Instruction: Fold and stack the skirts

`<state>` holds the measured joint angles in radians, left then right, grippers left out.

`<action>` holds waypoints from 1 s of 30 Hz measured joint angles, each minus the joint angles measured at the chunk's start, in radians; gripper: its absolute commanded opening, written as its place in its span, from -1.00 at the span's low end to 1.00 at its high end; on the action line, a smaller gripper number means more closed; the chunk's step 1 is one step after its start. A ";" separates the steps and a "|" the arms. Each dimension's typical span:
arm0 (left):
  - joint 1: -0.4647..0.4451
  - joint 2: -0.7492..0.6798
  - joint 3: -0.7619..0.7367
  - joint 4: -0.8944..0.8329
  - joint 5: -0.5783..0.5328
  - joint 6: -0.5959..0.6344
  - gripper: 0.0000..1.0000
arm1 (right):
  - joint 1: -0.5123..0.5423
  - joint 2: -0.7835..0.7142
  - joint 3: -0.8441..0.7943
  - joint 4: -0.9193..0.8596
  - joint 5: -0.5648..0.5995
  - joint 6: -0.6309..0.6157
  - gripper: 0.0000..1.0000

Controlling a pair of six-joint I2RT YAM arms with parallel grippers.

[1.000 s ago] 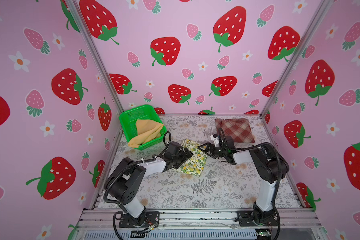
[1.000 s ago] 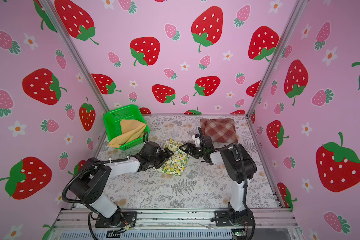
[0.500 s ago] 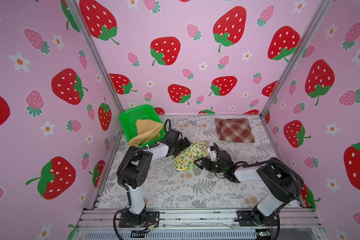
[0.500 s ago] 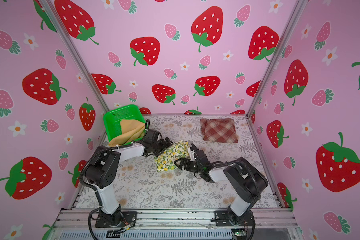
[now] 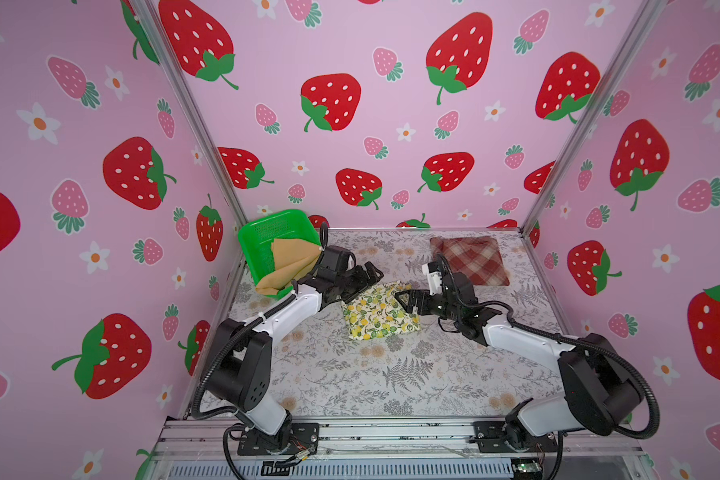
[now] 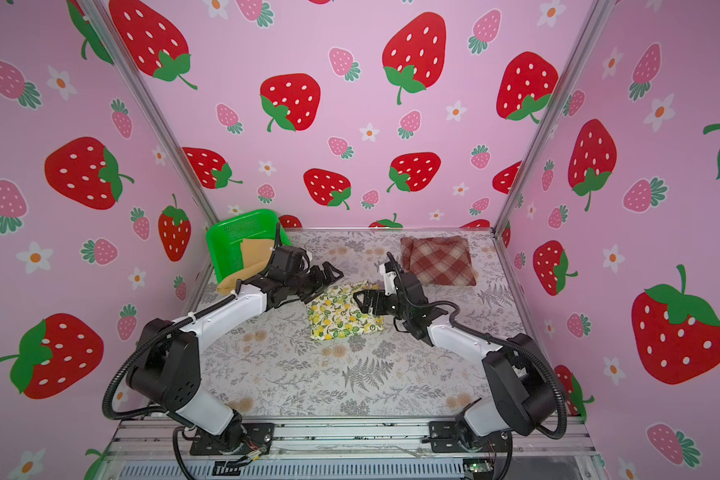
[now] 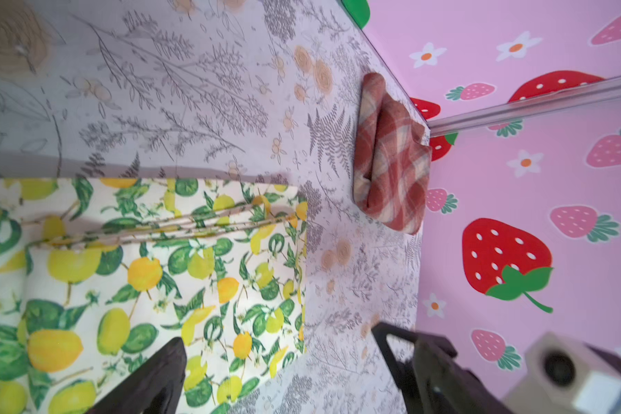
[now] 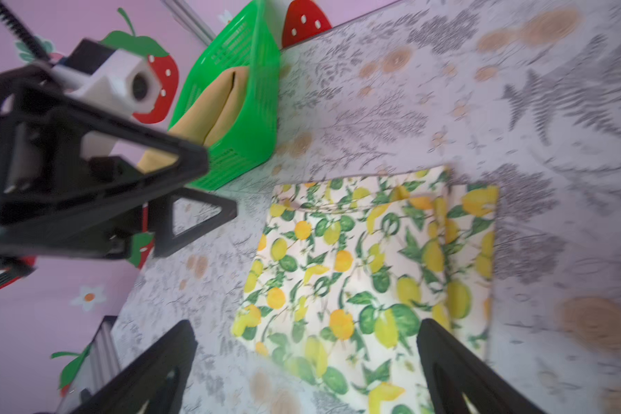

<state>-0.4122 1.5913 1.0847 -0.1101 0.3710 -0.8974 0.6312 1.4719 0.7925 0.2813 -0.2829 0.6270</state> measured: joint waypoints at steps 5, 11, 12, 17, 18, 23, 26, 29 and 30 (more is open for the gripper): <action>-0.002 -0.006 -0.182 0.079 0.049 -0.063 1.00 | -0.051 0.082 0.077 -0.129 0.032 -0.128 0.99; -0.003 0.034 -0.246 0.101 0.052 -0.079 1.00 | -0.051 0.185 0.125 -0.217 0.049 -0.213 0.99; -0.003 0.039 -0.246 0.111 0.052 -0.079 1.00 | -0.051 0.198 0.126 -0.225 0.050 -0.220 0.99; -0.003 0.078 -0.258 0.158 0.053 -0.079 0.98 | -0.051 0.277 0.146 -0.248 0.059 -0.237 0.97; -0.003 0.079 -0.260 0.167 0.058 -0.080 0.98 | -0.051 0.294 0.153 -0.251 0.059 -0.238 0.95; -0.003 0.078 -0.273 0.197 0.057 -0.079 0.98 | -0.051 0.358 0.198 -0.238 0.041 -0.243 0.81; -0.003 0.077 -0.274 0.198 0.056 -0.076 0.98 | -0.051 0.379 0.210 -0.215 0.014 -0.233 0.69; -0.003 0.077 -0.274 0.198 0.056 -0.075 0.98 | -0.051 0.392 0.216 -0.200 -0.007 -0.223 0.57; -0.003 0.077 -0.274 0.198 0.056 -0.075 0.98 | -0.051 0.394 0.217 -0.196 -0.012 -0.219 0.53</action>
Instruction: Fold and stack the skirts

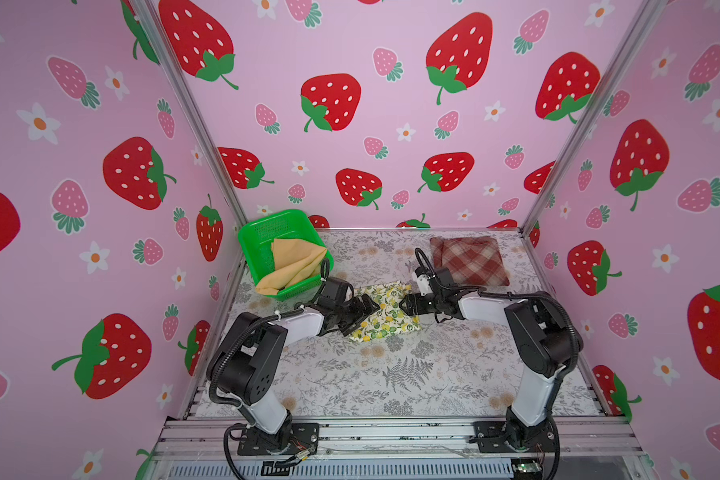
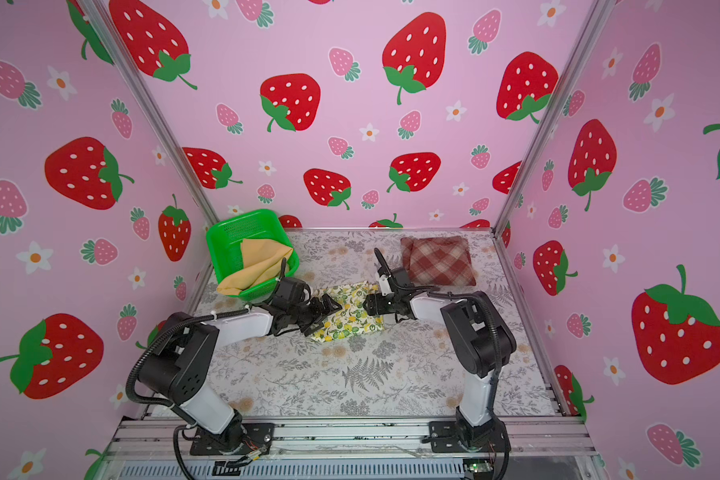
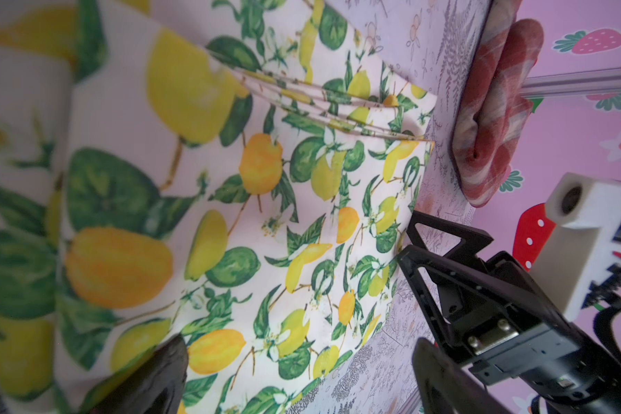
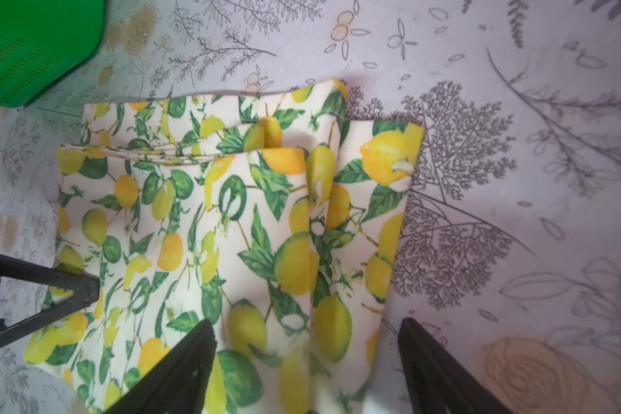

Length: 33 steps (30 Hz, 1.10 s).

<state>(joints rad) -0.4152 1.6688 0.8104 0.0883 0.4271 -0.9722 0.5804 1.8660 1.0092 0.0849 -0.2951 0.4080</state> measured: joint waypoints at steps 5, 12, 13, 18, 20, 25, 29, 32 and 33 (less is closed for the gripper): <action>0.000 0.000 0.000 0.000 0.000 0.000 0.98 | 0.006 0.007 -0.001 0.003 -0.021 0.023 0.24; 0.000 0.001 0.000 0.002 0.000 0.000 0.97 | 0.034 0.022 0.000 0.015 -0.032 0.042 -0.09; 0.000 0.002 0.000 0.002 0.000 0.000 0.97 | 0.037 0.026 0.001 0.019 -0.035 0.044 -0.17; 0.000 0.003 0.000 0.006 0.000 0.000 0.97 | 0.039 0.047 0.011 0.020 -0.045 0.056 -0.69; 0.000 0.003 0.001 0.005 0.000 0.000 0.97 | 0.039 0.056 0.023 0.010 -0.045 0.060 -0.78; 0.000 0.002 0.016 -0.024 -0.008 0.016 0.97 | 0.031 0.061 0.048 -0.027 -0.036 0.063 -0.95; 0.007 -0.019 0.041 -0.093 -0.029 0.043 0.98 | 0.019 0.061 0.101 -0.100 -0.018 0.048 -1.00; 0.026 -0.057 0.062 -0.142 -0.048 0.063 0.98 | 0.001 0.060 0.171 -0.173 0.014 0.023 -1.00; 0.036 -0.072 0.070 -0.156 -0.054 0.069 0.98 | -0.007 0.061 0.201 -0.203 0.035 0.012 -1.00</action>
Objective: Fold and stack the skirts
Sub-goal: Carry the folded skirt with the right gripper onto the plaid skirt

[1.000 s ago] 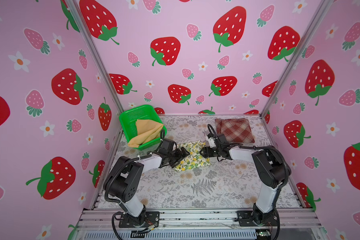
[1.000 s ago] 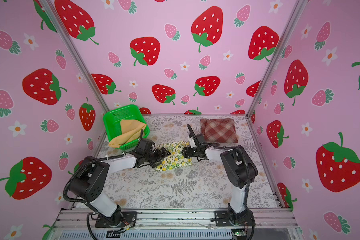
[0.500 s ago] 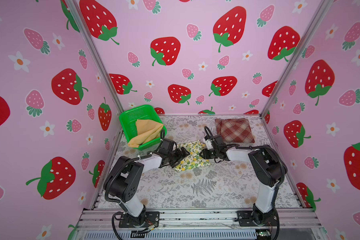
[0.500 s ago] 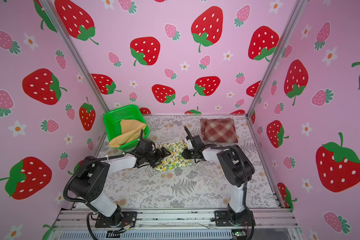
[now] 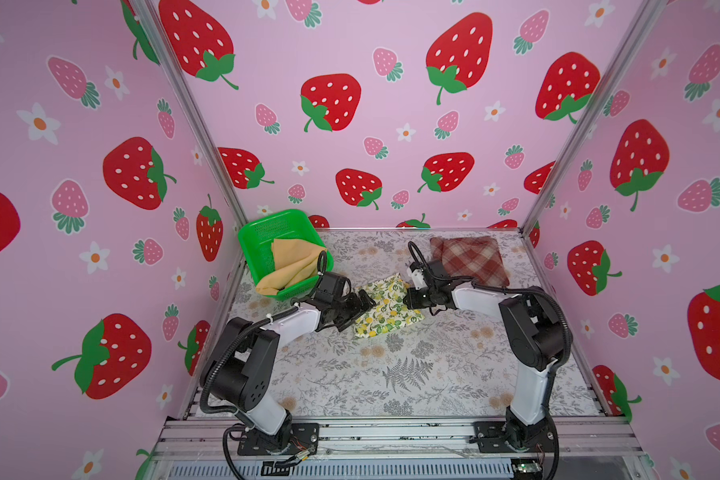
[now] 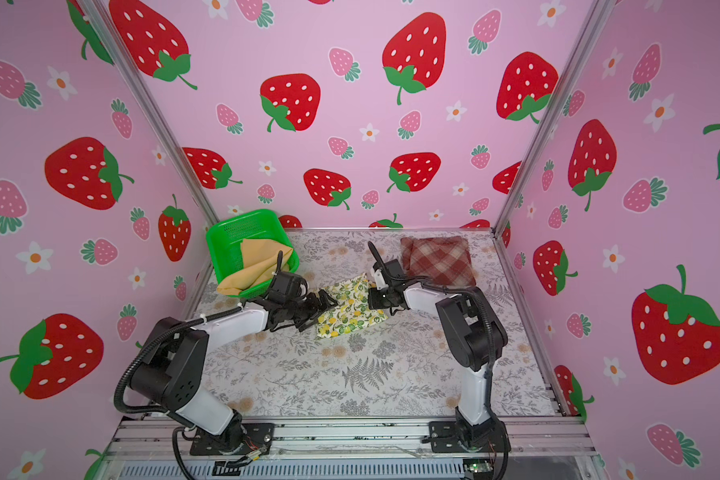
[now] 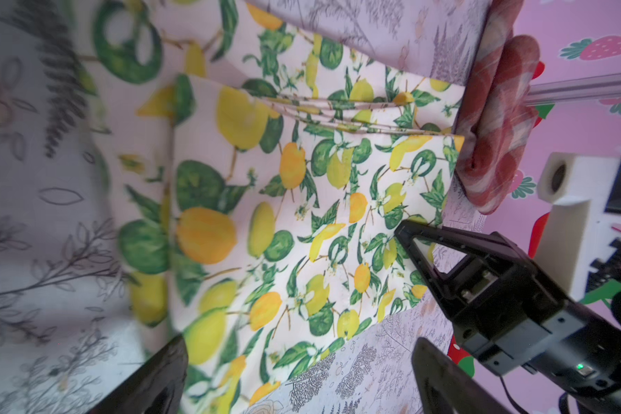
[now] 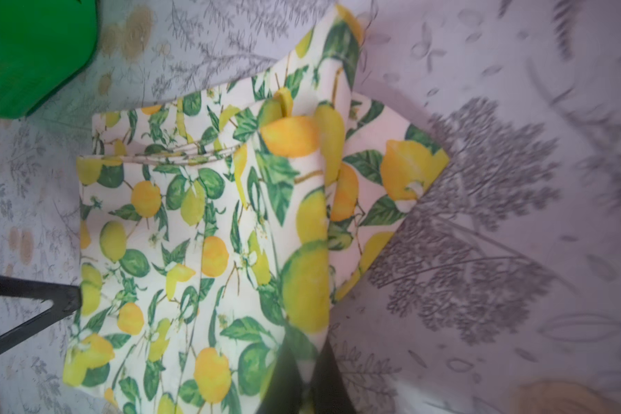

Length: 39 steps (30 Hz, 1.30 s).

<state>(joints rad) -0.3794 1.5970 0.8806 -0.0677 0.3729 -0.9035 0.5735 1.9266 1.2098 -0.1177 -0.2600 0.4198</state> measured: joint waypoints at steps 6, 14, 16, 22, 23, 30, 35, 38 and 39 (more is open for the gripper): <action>0.053 -0.039 0.024 -0.019 -0.014 0.018 0.98 | -0.037 -0.002 0.202 -0.190 0.135 -0.077 -1.00; 0.064 0.008 0.024 -0.003 0.002 0.008 0.97 | -0.162 0.016 0.482 -0.440 0.201 -0.166 -1.00; 0.063 0.023 0.024 0.005 0.007 0.001 0.97 | -0.207 0.044 0.581 -0.492 0.208 -0.187 -1.00; 0.064 0.039 0.024 0.031 0.026 -0.016 0.97 | -0.303 0.114 0.761 -0.612 0.249 -0.227 -1.00; 0.064 0.040 0.024 0.033 0.028 -0.017 0.97 | -0.315 0.130 0.789 -0.635 0.257 -0.233 -1.00; 0.066 0.040 0.024 0.033 0.029 -0.016 0.97 | -0.374 0.194 0.861 -0.715 0.271 -0.259 -1.00; 0.070 0.040 0.024 0.033 0.029 -0.013 0.97 | -0.421 0.195 0.863 -0.723 0.264 -0.262 -1.00; 0.074 0.040 0.024 0.032 0.029 -0.011 0.97 | -0.449 0.195 0.866 -0.723 0.249 -0.262 -1.00; 0.076 0.040 0.024 0.032 0.029 -0.011 0.97 | -0.457 0.195 0.868 -0.722 0.247 -0.262 -1.00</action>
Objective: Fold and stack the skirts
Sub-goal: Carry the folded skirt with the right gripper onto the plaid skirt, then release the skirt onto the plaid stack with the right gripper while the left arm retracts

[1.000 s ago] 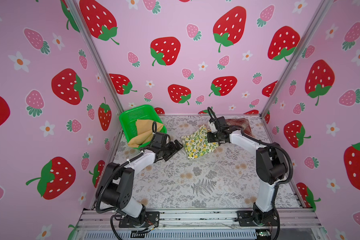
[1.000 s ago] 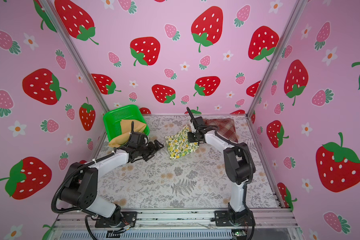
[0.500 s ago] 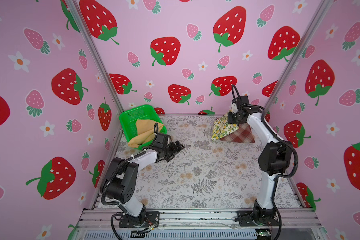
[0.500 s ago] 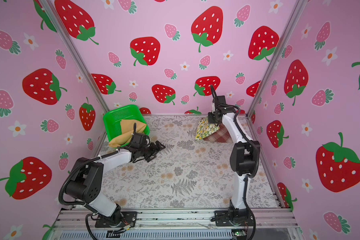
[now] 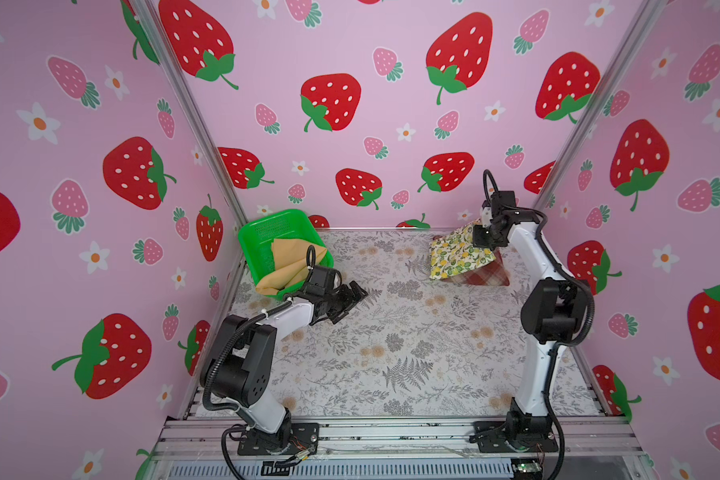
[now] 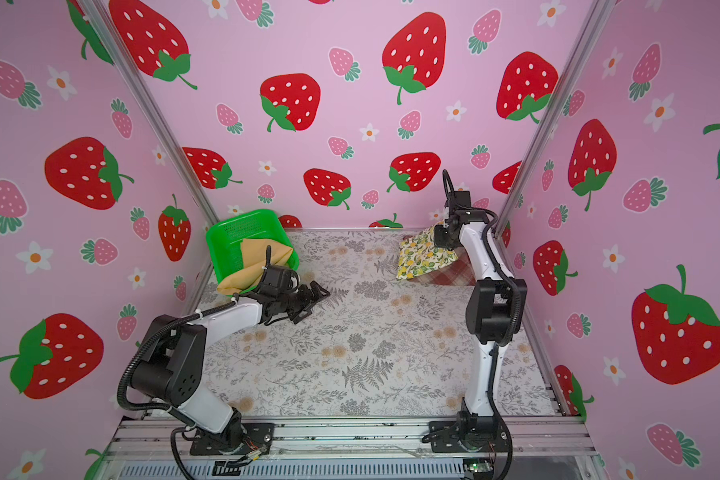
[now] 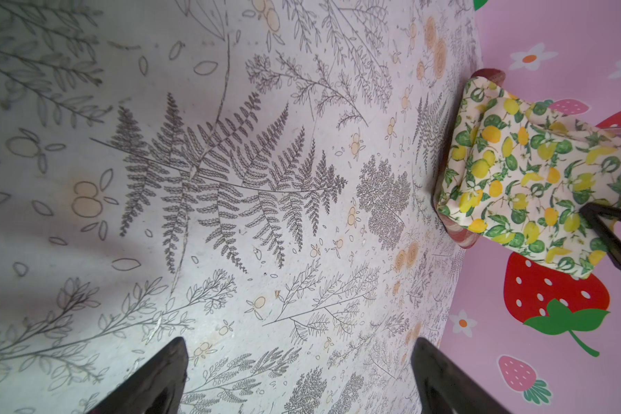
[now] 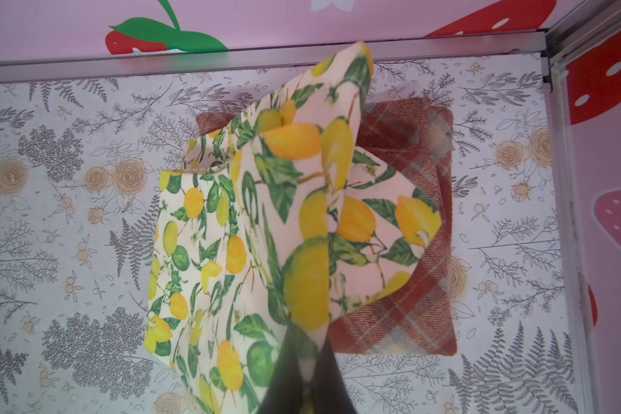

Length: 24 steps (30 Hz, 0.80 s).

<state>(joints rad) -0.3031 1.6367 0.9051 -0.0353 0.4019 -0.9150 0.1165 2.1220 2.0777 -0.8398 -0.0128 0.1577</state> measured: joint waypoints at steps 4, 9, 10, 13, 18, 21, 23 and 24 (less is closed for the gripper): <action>0.007 0.000 0.000 0.000 0.000 0.002 0.97 | -0.017 0.000 0.028 -0.007 -0.004 0.000 -1.00; 0.009 0.000 0.000 0.000 0.000 0.003 0.97 | -0.028 0.003 0.027 -0.005 0.004 -0.002 -1.00; 0.009 0.000 0.000 -0.001 0.000 0.003 0.97 | -0.030 0.005 0.017 0.001 0.008 -0.002 -1.00; 0.010 -0.001 0.000 0.000 0.002 0.003 0.97 | -0.037 0.026 -0.008 0.013 0.035 -0.001 -0.90; 0.015 -0.023 0.000 -0.018 0.002 0.005 0.97 | -0.047 0.086 -0.052 0.063 0.136 0.006 -0.37; 0.020 -0.057 0.002 -0.040 0.002 0.011 0.97 | -0.054 0.103 -0.088 0.097 0.185 0.014 -0.02; 0.024 -0.080 0.010 -0.061 -0.001 0.022 0.98 | -0.057 0.106 -0.099 0.114 0.204 0.019 0.10; 0.026 -0.094 0.020 -0.078 -0.002 0.029 0.98 | -0.058 0.106 -0.102 0.121 0.209 0.023 0.14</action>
<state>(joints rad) -0.2771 1.5425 0.9249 -0.1135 0.3996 -0.8860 0.0582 2.2284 1.9759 -0.7185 0.1967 0.1810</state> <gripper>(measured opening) 0.988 0.536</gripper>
